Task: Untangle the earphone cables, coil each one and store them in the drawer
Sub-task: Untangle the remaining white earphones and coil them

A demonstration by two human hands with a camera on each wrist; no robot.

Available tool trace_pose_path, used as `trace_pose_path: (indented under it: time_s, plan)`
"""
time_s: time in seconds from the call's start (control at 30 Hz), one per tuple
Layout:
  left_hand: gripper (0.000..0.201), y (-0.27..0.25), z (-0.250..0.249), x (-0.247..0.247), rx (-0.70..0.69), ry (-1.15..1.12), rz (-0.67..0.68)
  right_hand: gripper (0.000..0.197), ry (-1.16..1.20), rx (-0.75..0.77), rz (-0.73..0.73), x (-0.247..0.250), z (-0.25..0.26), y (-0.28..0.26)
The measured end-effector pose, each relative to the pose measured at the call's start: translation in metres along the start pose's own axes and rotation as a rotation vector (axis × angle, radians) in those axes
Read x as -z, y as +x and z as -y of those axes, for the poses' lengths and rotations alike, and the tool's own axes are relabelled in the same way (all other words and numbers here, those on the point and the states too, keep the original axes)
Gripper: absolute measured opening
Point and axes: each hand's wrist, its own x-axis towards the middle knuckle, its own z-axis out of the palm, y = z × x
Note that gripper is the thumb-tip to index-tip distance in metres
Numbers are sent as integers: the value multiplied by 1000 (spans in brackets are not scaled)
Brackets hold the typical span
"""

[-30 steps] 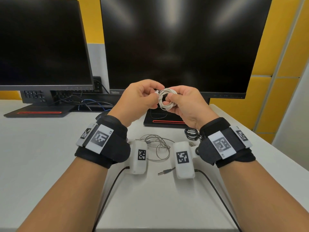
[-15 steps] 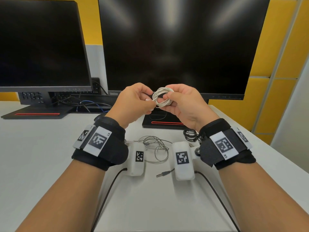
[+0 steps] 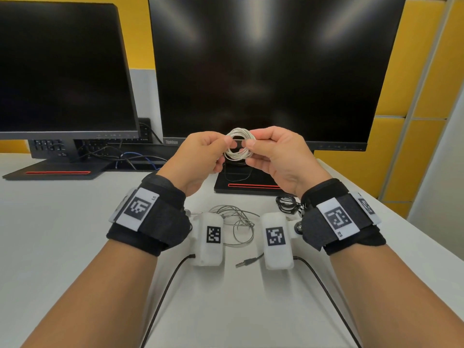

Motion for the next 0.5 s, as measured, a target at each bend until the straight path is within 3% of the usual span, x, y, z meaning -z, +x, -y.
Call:
trace_pose_path:
  time_s: [0.17, 0.3, 0.37, 0.5]
  plan:
    - [26, -2, -3, 7, -16, -8, -7, 23, -7, -107, 136, 8, 5, -2]
    - [20, -7, -6, 8, -54, 208, 49, 14, -229, -111, -37, 10, 5, 2]
    - [19, -7, -5, 6, -62, 381, 60, 10, -144, -145, -77, 11, 6, 3]
    - [23, -4, -3, 3, -51, 500, 20, 14, 143, -184, 13, 12, 13, -2]
